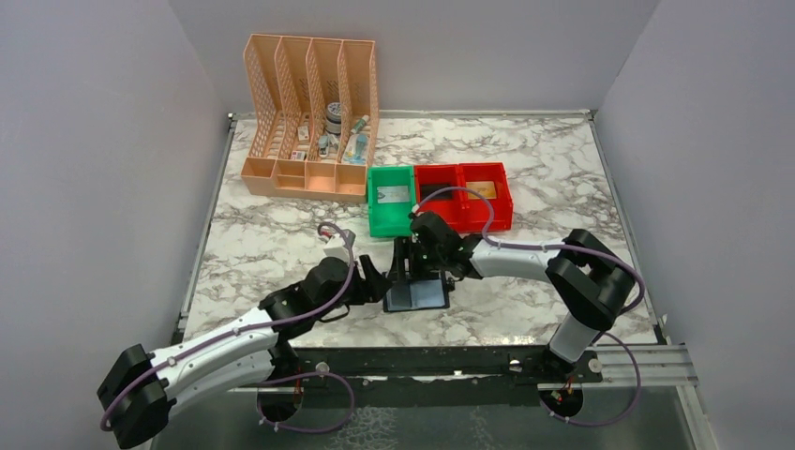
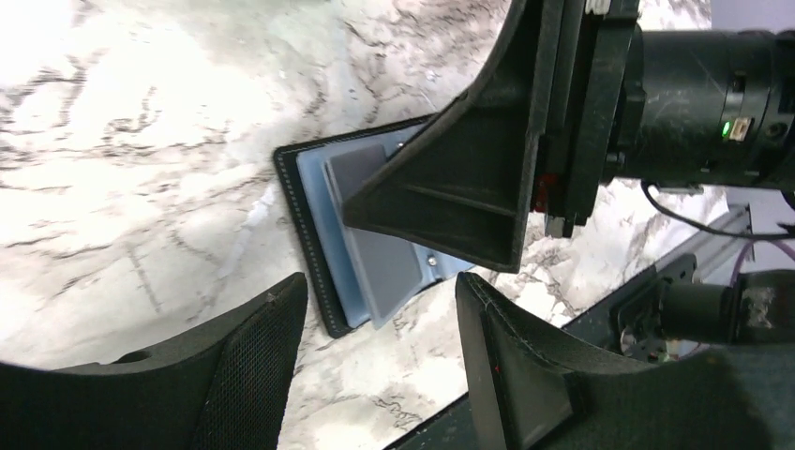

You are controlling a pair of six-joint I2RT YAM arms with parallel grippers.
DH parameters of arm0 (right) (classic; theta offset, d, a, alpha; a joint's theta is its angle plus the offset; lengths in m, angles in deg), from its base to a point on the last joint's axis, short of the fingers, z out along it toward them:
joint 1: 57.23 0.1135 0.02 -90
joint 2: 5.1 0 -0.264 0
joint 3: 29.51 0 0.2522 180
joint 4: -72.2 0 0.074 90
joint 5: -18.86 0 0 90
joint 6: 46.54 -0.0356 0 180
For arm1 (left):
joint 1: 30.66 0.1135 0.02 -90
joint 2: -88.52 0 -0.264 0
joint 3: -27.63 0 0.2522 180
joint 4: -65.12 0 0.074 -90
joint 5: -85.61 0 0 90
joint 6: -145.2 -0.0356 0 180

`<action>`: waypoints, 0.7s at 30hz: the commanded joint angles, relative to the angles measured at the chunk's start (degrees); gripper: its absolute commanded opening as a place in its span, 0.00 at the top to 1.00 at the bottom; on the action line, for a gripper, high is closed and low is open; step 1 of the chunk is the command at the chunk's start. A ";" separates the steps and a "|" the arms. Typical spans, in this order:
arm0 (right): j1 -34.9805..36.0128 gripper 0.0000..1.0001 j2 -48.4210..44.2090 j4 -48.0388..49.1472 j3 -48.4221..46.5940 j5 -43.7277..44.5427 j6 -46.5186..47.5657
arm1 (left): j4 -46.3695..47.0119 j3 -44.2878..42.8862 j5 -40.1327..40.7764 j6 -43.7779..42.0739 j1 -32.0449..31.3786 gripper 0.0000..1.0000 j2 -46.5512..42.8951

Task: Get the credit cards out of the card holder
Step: Remove the credit card from the card holder.

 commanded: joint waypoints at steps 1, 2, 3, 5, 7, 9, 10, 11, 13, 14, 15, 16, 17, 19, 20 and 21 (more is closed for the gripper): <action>2.92 0.36 6.71 -10.44 -0.54 12.76 2.12 | -8.04 -0.99 8.45 1.89 0.06 0.39 -5.12; 3.46 0.36 6.88 -11.67 -1.35 14.44 1.86 | -8.63 -0.90 8.80 2.00 0.10 0.39 -5.87; 4.00 0.35 7.24 -12.85 -2.13 15.95 1.67 | -9.06 -0.84 9.09 2.00 0.13 0.39 -6.60; 5.27 0.35 7.82 -15.08 -3.82 18.52 1.37 | -9.68 -0.79 9.53 2.22 0.13 0.39 -7.58; 6.26 0.35 8.64 -16.18 -5.14 19.55 1.21 | -9.93 -0.73 9.82 2.36 0.11 0.39 -7.98; 7.03 0.35 9.45 -17.15 -6.13 20.44 0.74 | -9.92 -0.79 9.87 2.36 0.13 0.39 -8.14; 7.26 0.35 9.63 -17.34 -6.30 20.79 0.33 | -9.92 -0.86 9.87 2.26 0.12 0.39 -8.12; 7.31 0.35 9.59 -17.24 -6.19 20.68 0.09 | -9.98 -0.92 9.87 2.20 0.13 0.39 -8.01; 7.33 0.39 9.06 -16.43 -5.55 20.09 -0.23 | -9.83 -0.97 9.68 2.11 0.13 0.39 -7.76; 7.33 0.41 8.68 -15.56 -5.06 19.18 -0.30 | -9.60 -0.92 9.46 2.03 0.13 0.39 -7.66; 7.22 0.42 8.30 -14.48 -4.42 18.08 -0.26 | -9.30 -0.88 9.17 1.88 0.12 0.39 -7.48; 7.22 0.43 7.94 -13.46 -3.69 17.04 -0.32 | -8.88 -0.80 8.76 1.72 0.13 0.39 -7.30; 7.04 0.44 7.63 -11.92 -3.14 15.55 -0.24 | -8.43 -0.67 8.28 1.48 0.13 0.39 -7.02; 6.28 0.46 6.94 -9.13 -1.57 11.91 -0.40 | -7.13 -0.51 7.02 0.80 0.13 0.38 -6.48; 5.57 0.46 6.63 -7.69 -0.65 10.02 -0.53 | -6.45 -0.53 6.26 0.54 0.13 0.38 -6.06; 4.89 0.46 6.23 -6.67 0.08 8.72 -0.65 | -5.71 -0.41 5.53 0.18 0.11 0.38 -5.63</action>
